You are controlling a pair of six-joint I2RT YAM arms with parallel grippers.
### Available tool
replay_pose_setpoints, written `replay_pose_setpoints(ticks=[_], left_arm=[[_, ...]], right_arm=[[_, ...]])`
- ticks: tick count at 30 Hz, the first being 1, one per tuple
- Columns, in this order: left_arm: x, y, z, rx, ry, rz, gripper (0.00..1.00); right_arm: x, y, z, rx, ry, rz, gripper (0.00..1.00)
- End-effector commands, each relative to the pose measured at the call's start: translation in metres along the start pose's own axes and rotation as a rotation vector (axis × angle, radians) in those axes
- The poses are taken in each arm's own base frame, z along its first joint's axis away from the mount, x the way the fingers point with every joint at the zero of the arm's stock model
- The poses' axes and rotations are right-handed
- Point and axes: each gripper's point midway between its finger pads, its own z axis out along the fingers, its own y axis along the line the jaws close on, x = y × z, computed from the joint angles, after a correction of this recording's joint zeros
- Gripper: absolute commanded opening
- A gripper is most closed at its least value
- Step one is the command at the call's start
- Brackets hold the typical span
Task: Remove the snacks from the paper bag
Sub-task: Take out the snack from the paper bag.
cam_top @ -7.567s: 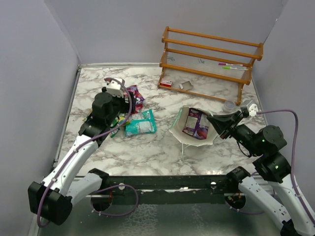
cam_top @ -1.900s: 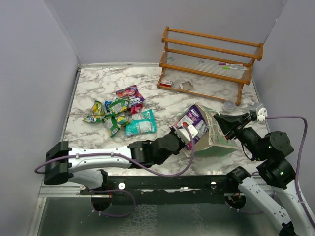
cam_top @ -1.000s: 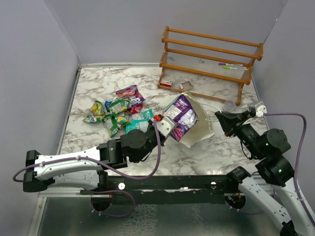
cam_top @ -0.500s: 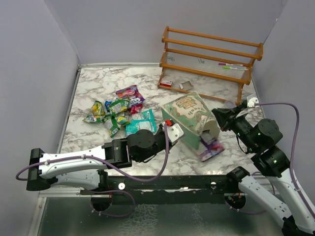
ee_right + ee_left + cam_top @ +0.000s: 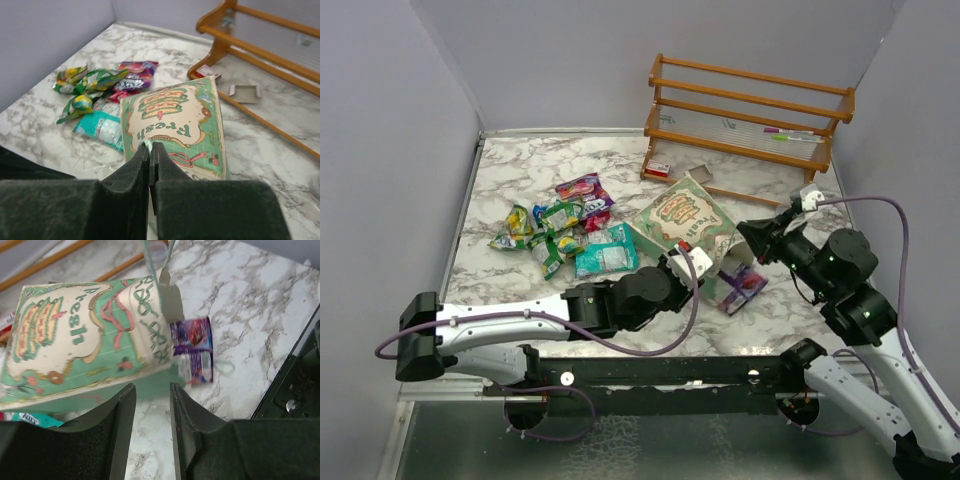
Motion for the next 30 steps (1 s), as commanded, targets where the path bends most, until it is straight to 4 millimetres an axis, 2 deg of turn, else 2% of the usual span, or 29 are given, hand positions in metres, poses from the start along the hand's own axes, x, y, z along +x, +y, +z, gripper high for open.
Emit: replay_pose_setpoints(ticks=[1, 3, 6, 9, 14, 16, 17, 20, 27, 30], left_arm=[[0.015, 0.001, 0.012, -0.04, 0.028, -0.065, 0.4], [0.017, 0.002, 0.01, -0.037, 0.021, -0.079, 0.46], [0.018, 0.004, -0.001, -0.021, -0.013, -0.127, 0.6], [0.03, -0.001, -0.011, 0.026, -0.026, -0.168, 0.71], [0.078, -0.026, -0.012, 0.16, 0.072, -0.118, 0.76], [0.1, -0.036, -0.01, 0.198, 0.139, -0.033, 0.93], [0.11, -0.039, -0.009, 0.209, 0.17, 0.018, 0.97], [0.132, -0.039, 0.002, 0.202, 0.231, 0.169, 0.99], [0.152, -0.035, 0.044, 0.145, 0.198, 0.424, 0.99], [0.162, -0.028, 0.065, 0.076, 0.196, 0.536, 0.96]], right_arm=[[-0.026, 0.038, 0.006, -0.211, -0.047, -0.029, 0.02], [-0.028, 0.044, 0.009, -0.243, -0.039, -0.025, 0.02], [-0.028, 0.042, 0.017, -0.229, -0.029, 0.01, 0.02], [-0.029, 0.045, 0.027, -0.245, -0.025, 0.038, 0.02], [-0.033, 0.055, 0.04, -0.299, -0.036, 0.075, 0.02], [-0.034, 0.055, 0.044, -0.3, -0.033, 0.081, 0.02], [-0.034, 0.055, 0.046, -0.3, -0.026, 0.084, 0.02], [-0.034, 0.056, 0.048, -0.301, -0.015, 0.094, 0.02], [-0.042, 0.058, 0.041, -0.303, -0.031, 0.109, 0.02], [-0.044, 0.057, 0.039, -0.297, -0.039, 0.106, 0.02]])
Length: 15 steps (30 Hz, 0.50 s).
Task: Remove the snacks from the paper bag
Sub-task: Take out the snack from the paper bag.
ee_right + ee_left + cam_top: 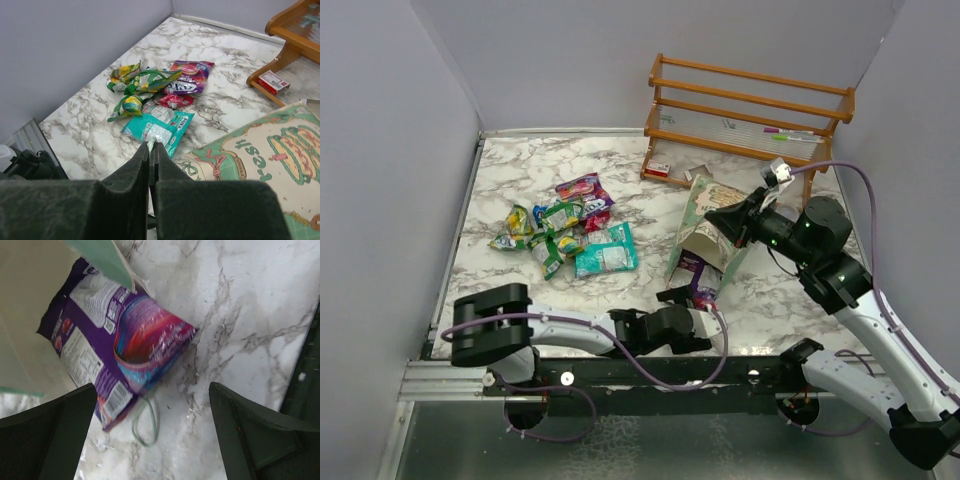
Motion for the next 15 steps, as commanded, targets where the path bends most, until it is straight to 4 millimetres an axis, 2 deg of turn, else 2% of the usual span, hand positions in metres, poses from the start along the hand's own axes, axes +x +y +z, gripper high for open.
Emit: replay_pose_setpoints(ticks=[1, 2, 4, 7, 12, 15], left_arm=[[-0.017, 0.021, 0.031, -0.156, -0.036, 0.197, 0.94], [-0.015, 0.028, 0.036, -0.196, -0.003, 0.239, 0.91], [-0.004, 0.028, 0.05, -0.221, 0.052, 0.3, 0.86], [-0.004, 0.029, 0.056, -0.237, 0.059, 0.321, 0.74], [-0.019, 0.025, 0.045, -0.192, 0.01, 0.269, 0.59], [-0.016, 0.019, 0.041, -0.145, 0.023, 0.258, 0.59]], right_arm=[[-0.041, 0.018, -0.011, -0.05, -0.114, -0.031, 0.02], [-0.041, 0.019, -0.011, -0.053, -0.111, -0.034, 0.02], [-0.04, 0.02, -0.012, -0.059, -0.106, -0.039, 0.02], [-0.038, 0.019, -0.013, -0.052, -0.106, -0.042, 0.02], [-0.038, 0.017, -0.017, -0.038, -0.113, -0.049, 0.02], [-0.037, 0.015, -0.017, -0.027, -0.115, -0.05, 0.02]])
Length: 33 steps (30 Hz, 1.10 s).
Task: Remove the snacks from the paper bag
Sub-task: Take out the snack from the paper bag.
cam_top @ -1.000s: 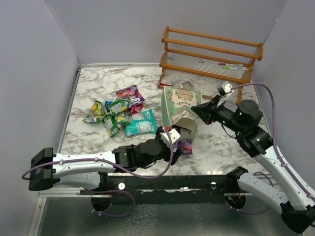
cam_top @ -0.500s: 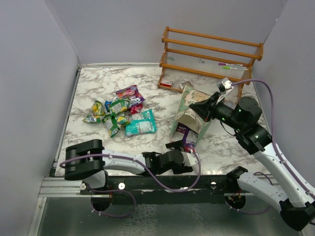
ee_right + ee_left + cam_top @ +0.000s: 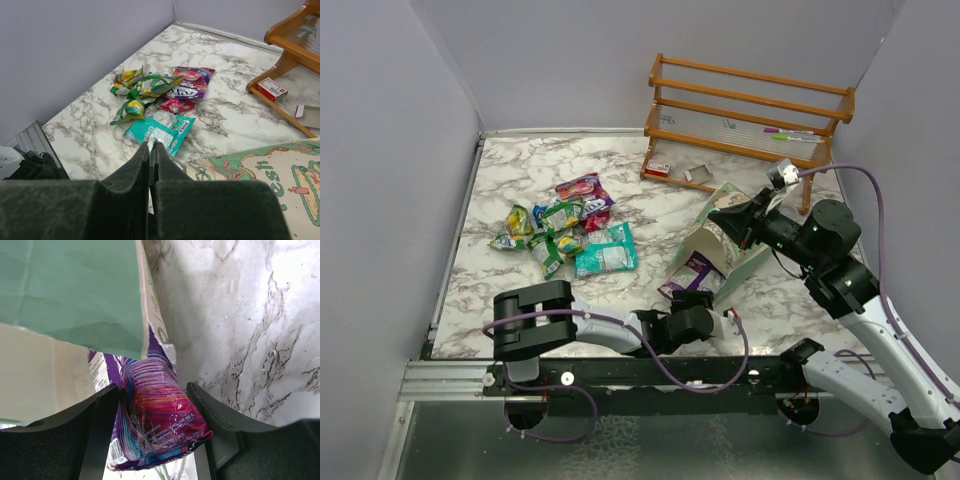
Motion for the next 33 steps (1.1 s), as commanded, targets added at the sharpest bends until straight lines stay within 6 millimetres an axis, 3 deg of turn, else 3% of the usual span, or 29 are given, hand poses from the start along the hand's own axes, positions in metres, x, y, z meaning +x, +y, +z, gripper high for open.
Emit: replay_pose_setpoints(ticks=[1, 6, 12, 19, 22, 26, 33], left_arm=[[-0.023, 0.009, -0.019, 0.038, -0.056, -0.048, 0.62], [-0.026, -0.004, -0.036, 0.158, -0.067, -0.096, 0.75], [-0.027, -0.005, -0.045, 0.203, -0.07, -0.133, 0.72], [-0.026, -0.011, -0.043, 0.258, -0.041, -0.12, 0.56], [-0.026, -0.011, -0.042, 0.258, -0.042, -0.137, 0.34], [-0.021, -0.001, -0.034, 0.193, -0.028, -0.142, 0.3], [-0.036, 0.01, -0.037, 0.182, -0.053, -0.163, 0.08]], right_arm=[[-0.027, 0.008, -0.007, -0.015, -0.086, -0.039, 0.02], [-0.026, 0.007, -0.006, -0.015, -0.081, -0.045, 0.02], [-0.027, 0.008, -0.005, -0.022, -0.081, -0.046, 0.02], [-0.03, 0.01, -0.007, -0.024, -0.085, -0.044, 0.02], [-0.03, 0.01, -0.008, -0.021, -0.081, -0.043, 0.02], [-0.031, 0.011, -0.01, -0.022, -0.09, -0.044, 0.02], [-0.029, 0.007, -0.011, 0.001, -0.085, -0.047, 0.02]])
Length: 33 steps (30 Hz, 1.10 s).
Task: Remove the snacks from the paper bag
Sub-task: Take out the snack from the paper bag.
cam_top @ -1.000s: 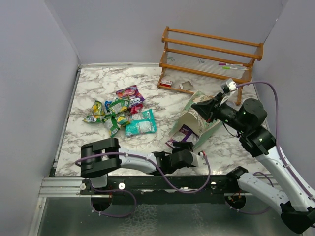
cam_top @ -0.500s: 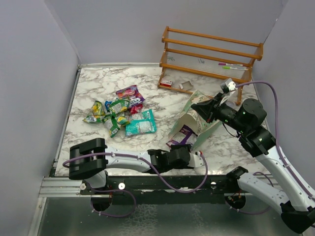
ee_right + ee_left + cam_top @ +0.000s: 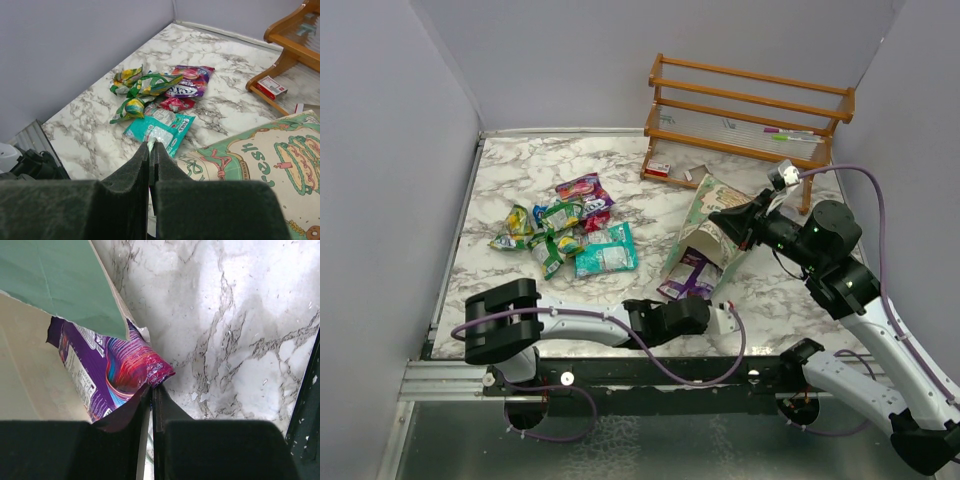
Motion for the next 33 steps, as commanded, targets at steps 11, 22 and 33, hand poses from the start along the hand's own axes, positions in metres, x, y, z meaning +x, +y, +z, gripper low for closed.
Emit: replay_pose_setpoints(ticks=[11, 22, 33], left_arm=[[-0.083, 0.027, -0.066, 0.048, -0.215, -0.155, 0.0], [-0.137, 0.093, -0.164, -0.107, -0.528, -0.319, 0.0], [-0.142, 0.163, -0.241, -0.357, -0.643, -0.496, 0.0]], right_arm=[[-0.024, -0.026, -0.018, 0.184, -0.098, -0.045, 0.02], [-0.025, -0.066, -0.042, 0.443, -0.123, -0.029, 0.02], [-0.017, -0.087, -0.054, 0.571, -0.099, -0.031, 0.02]])
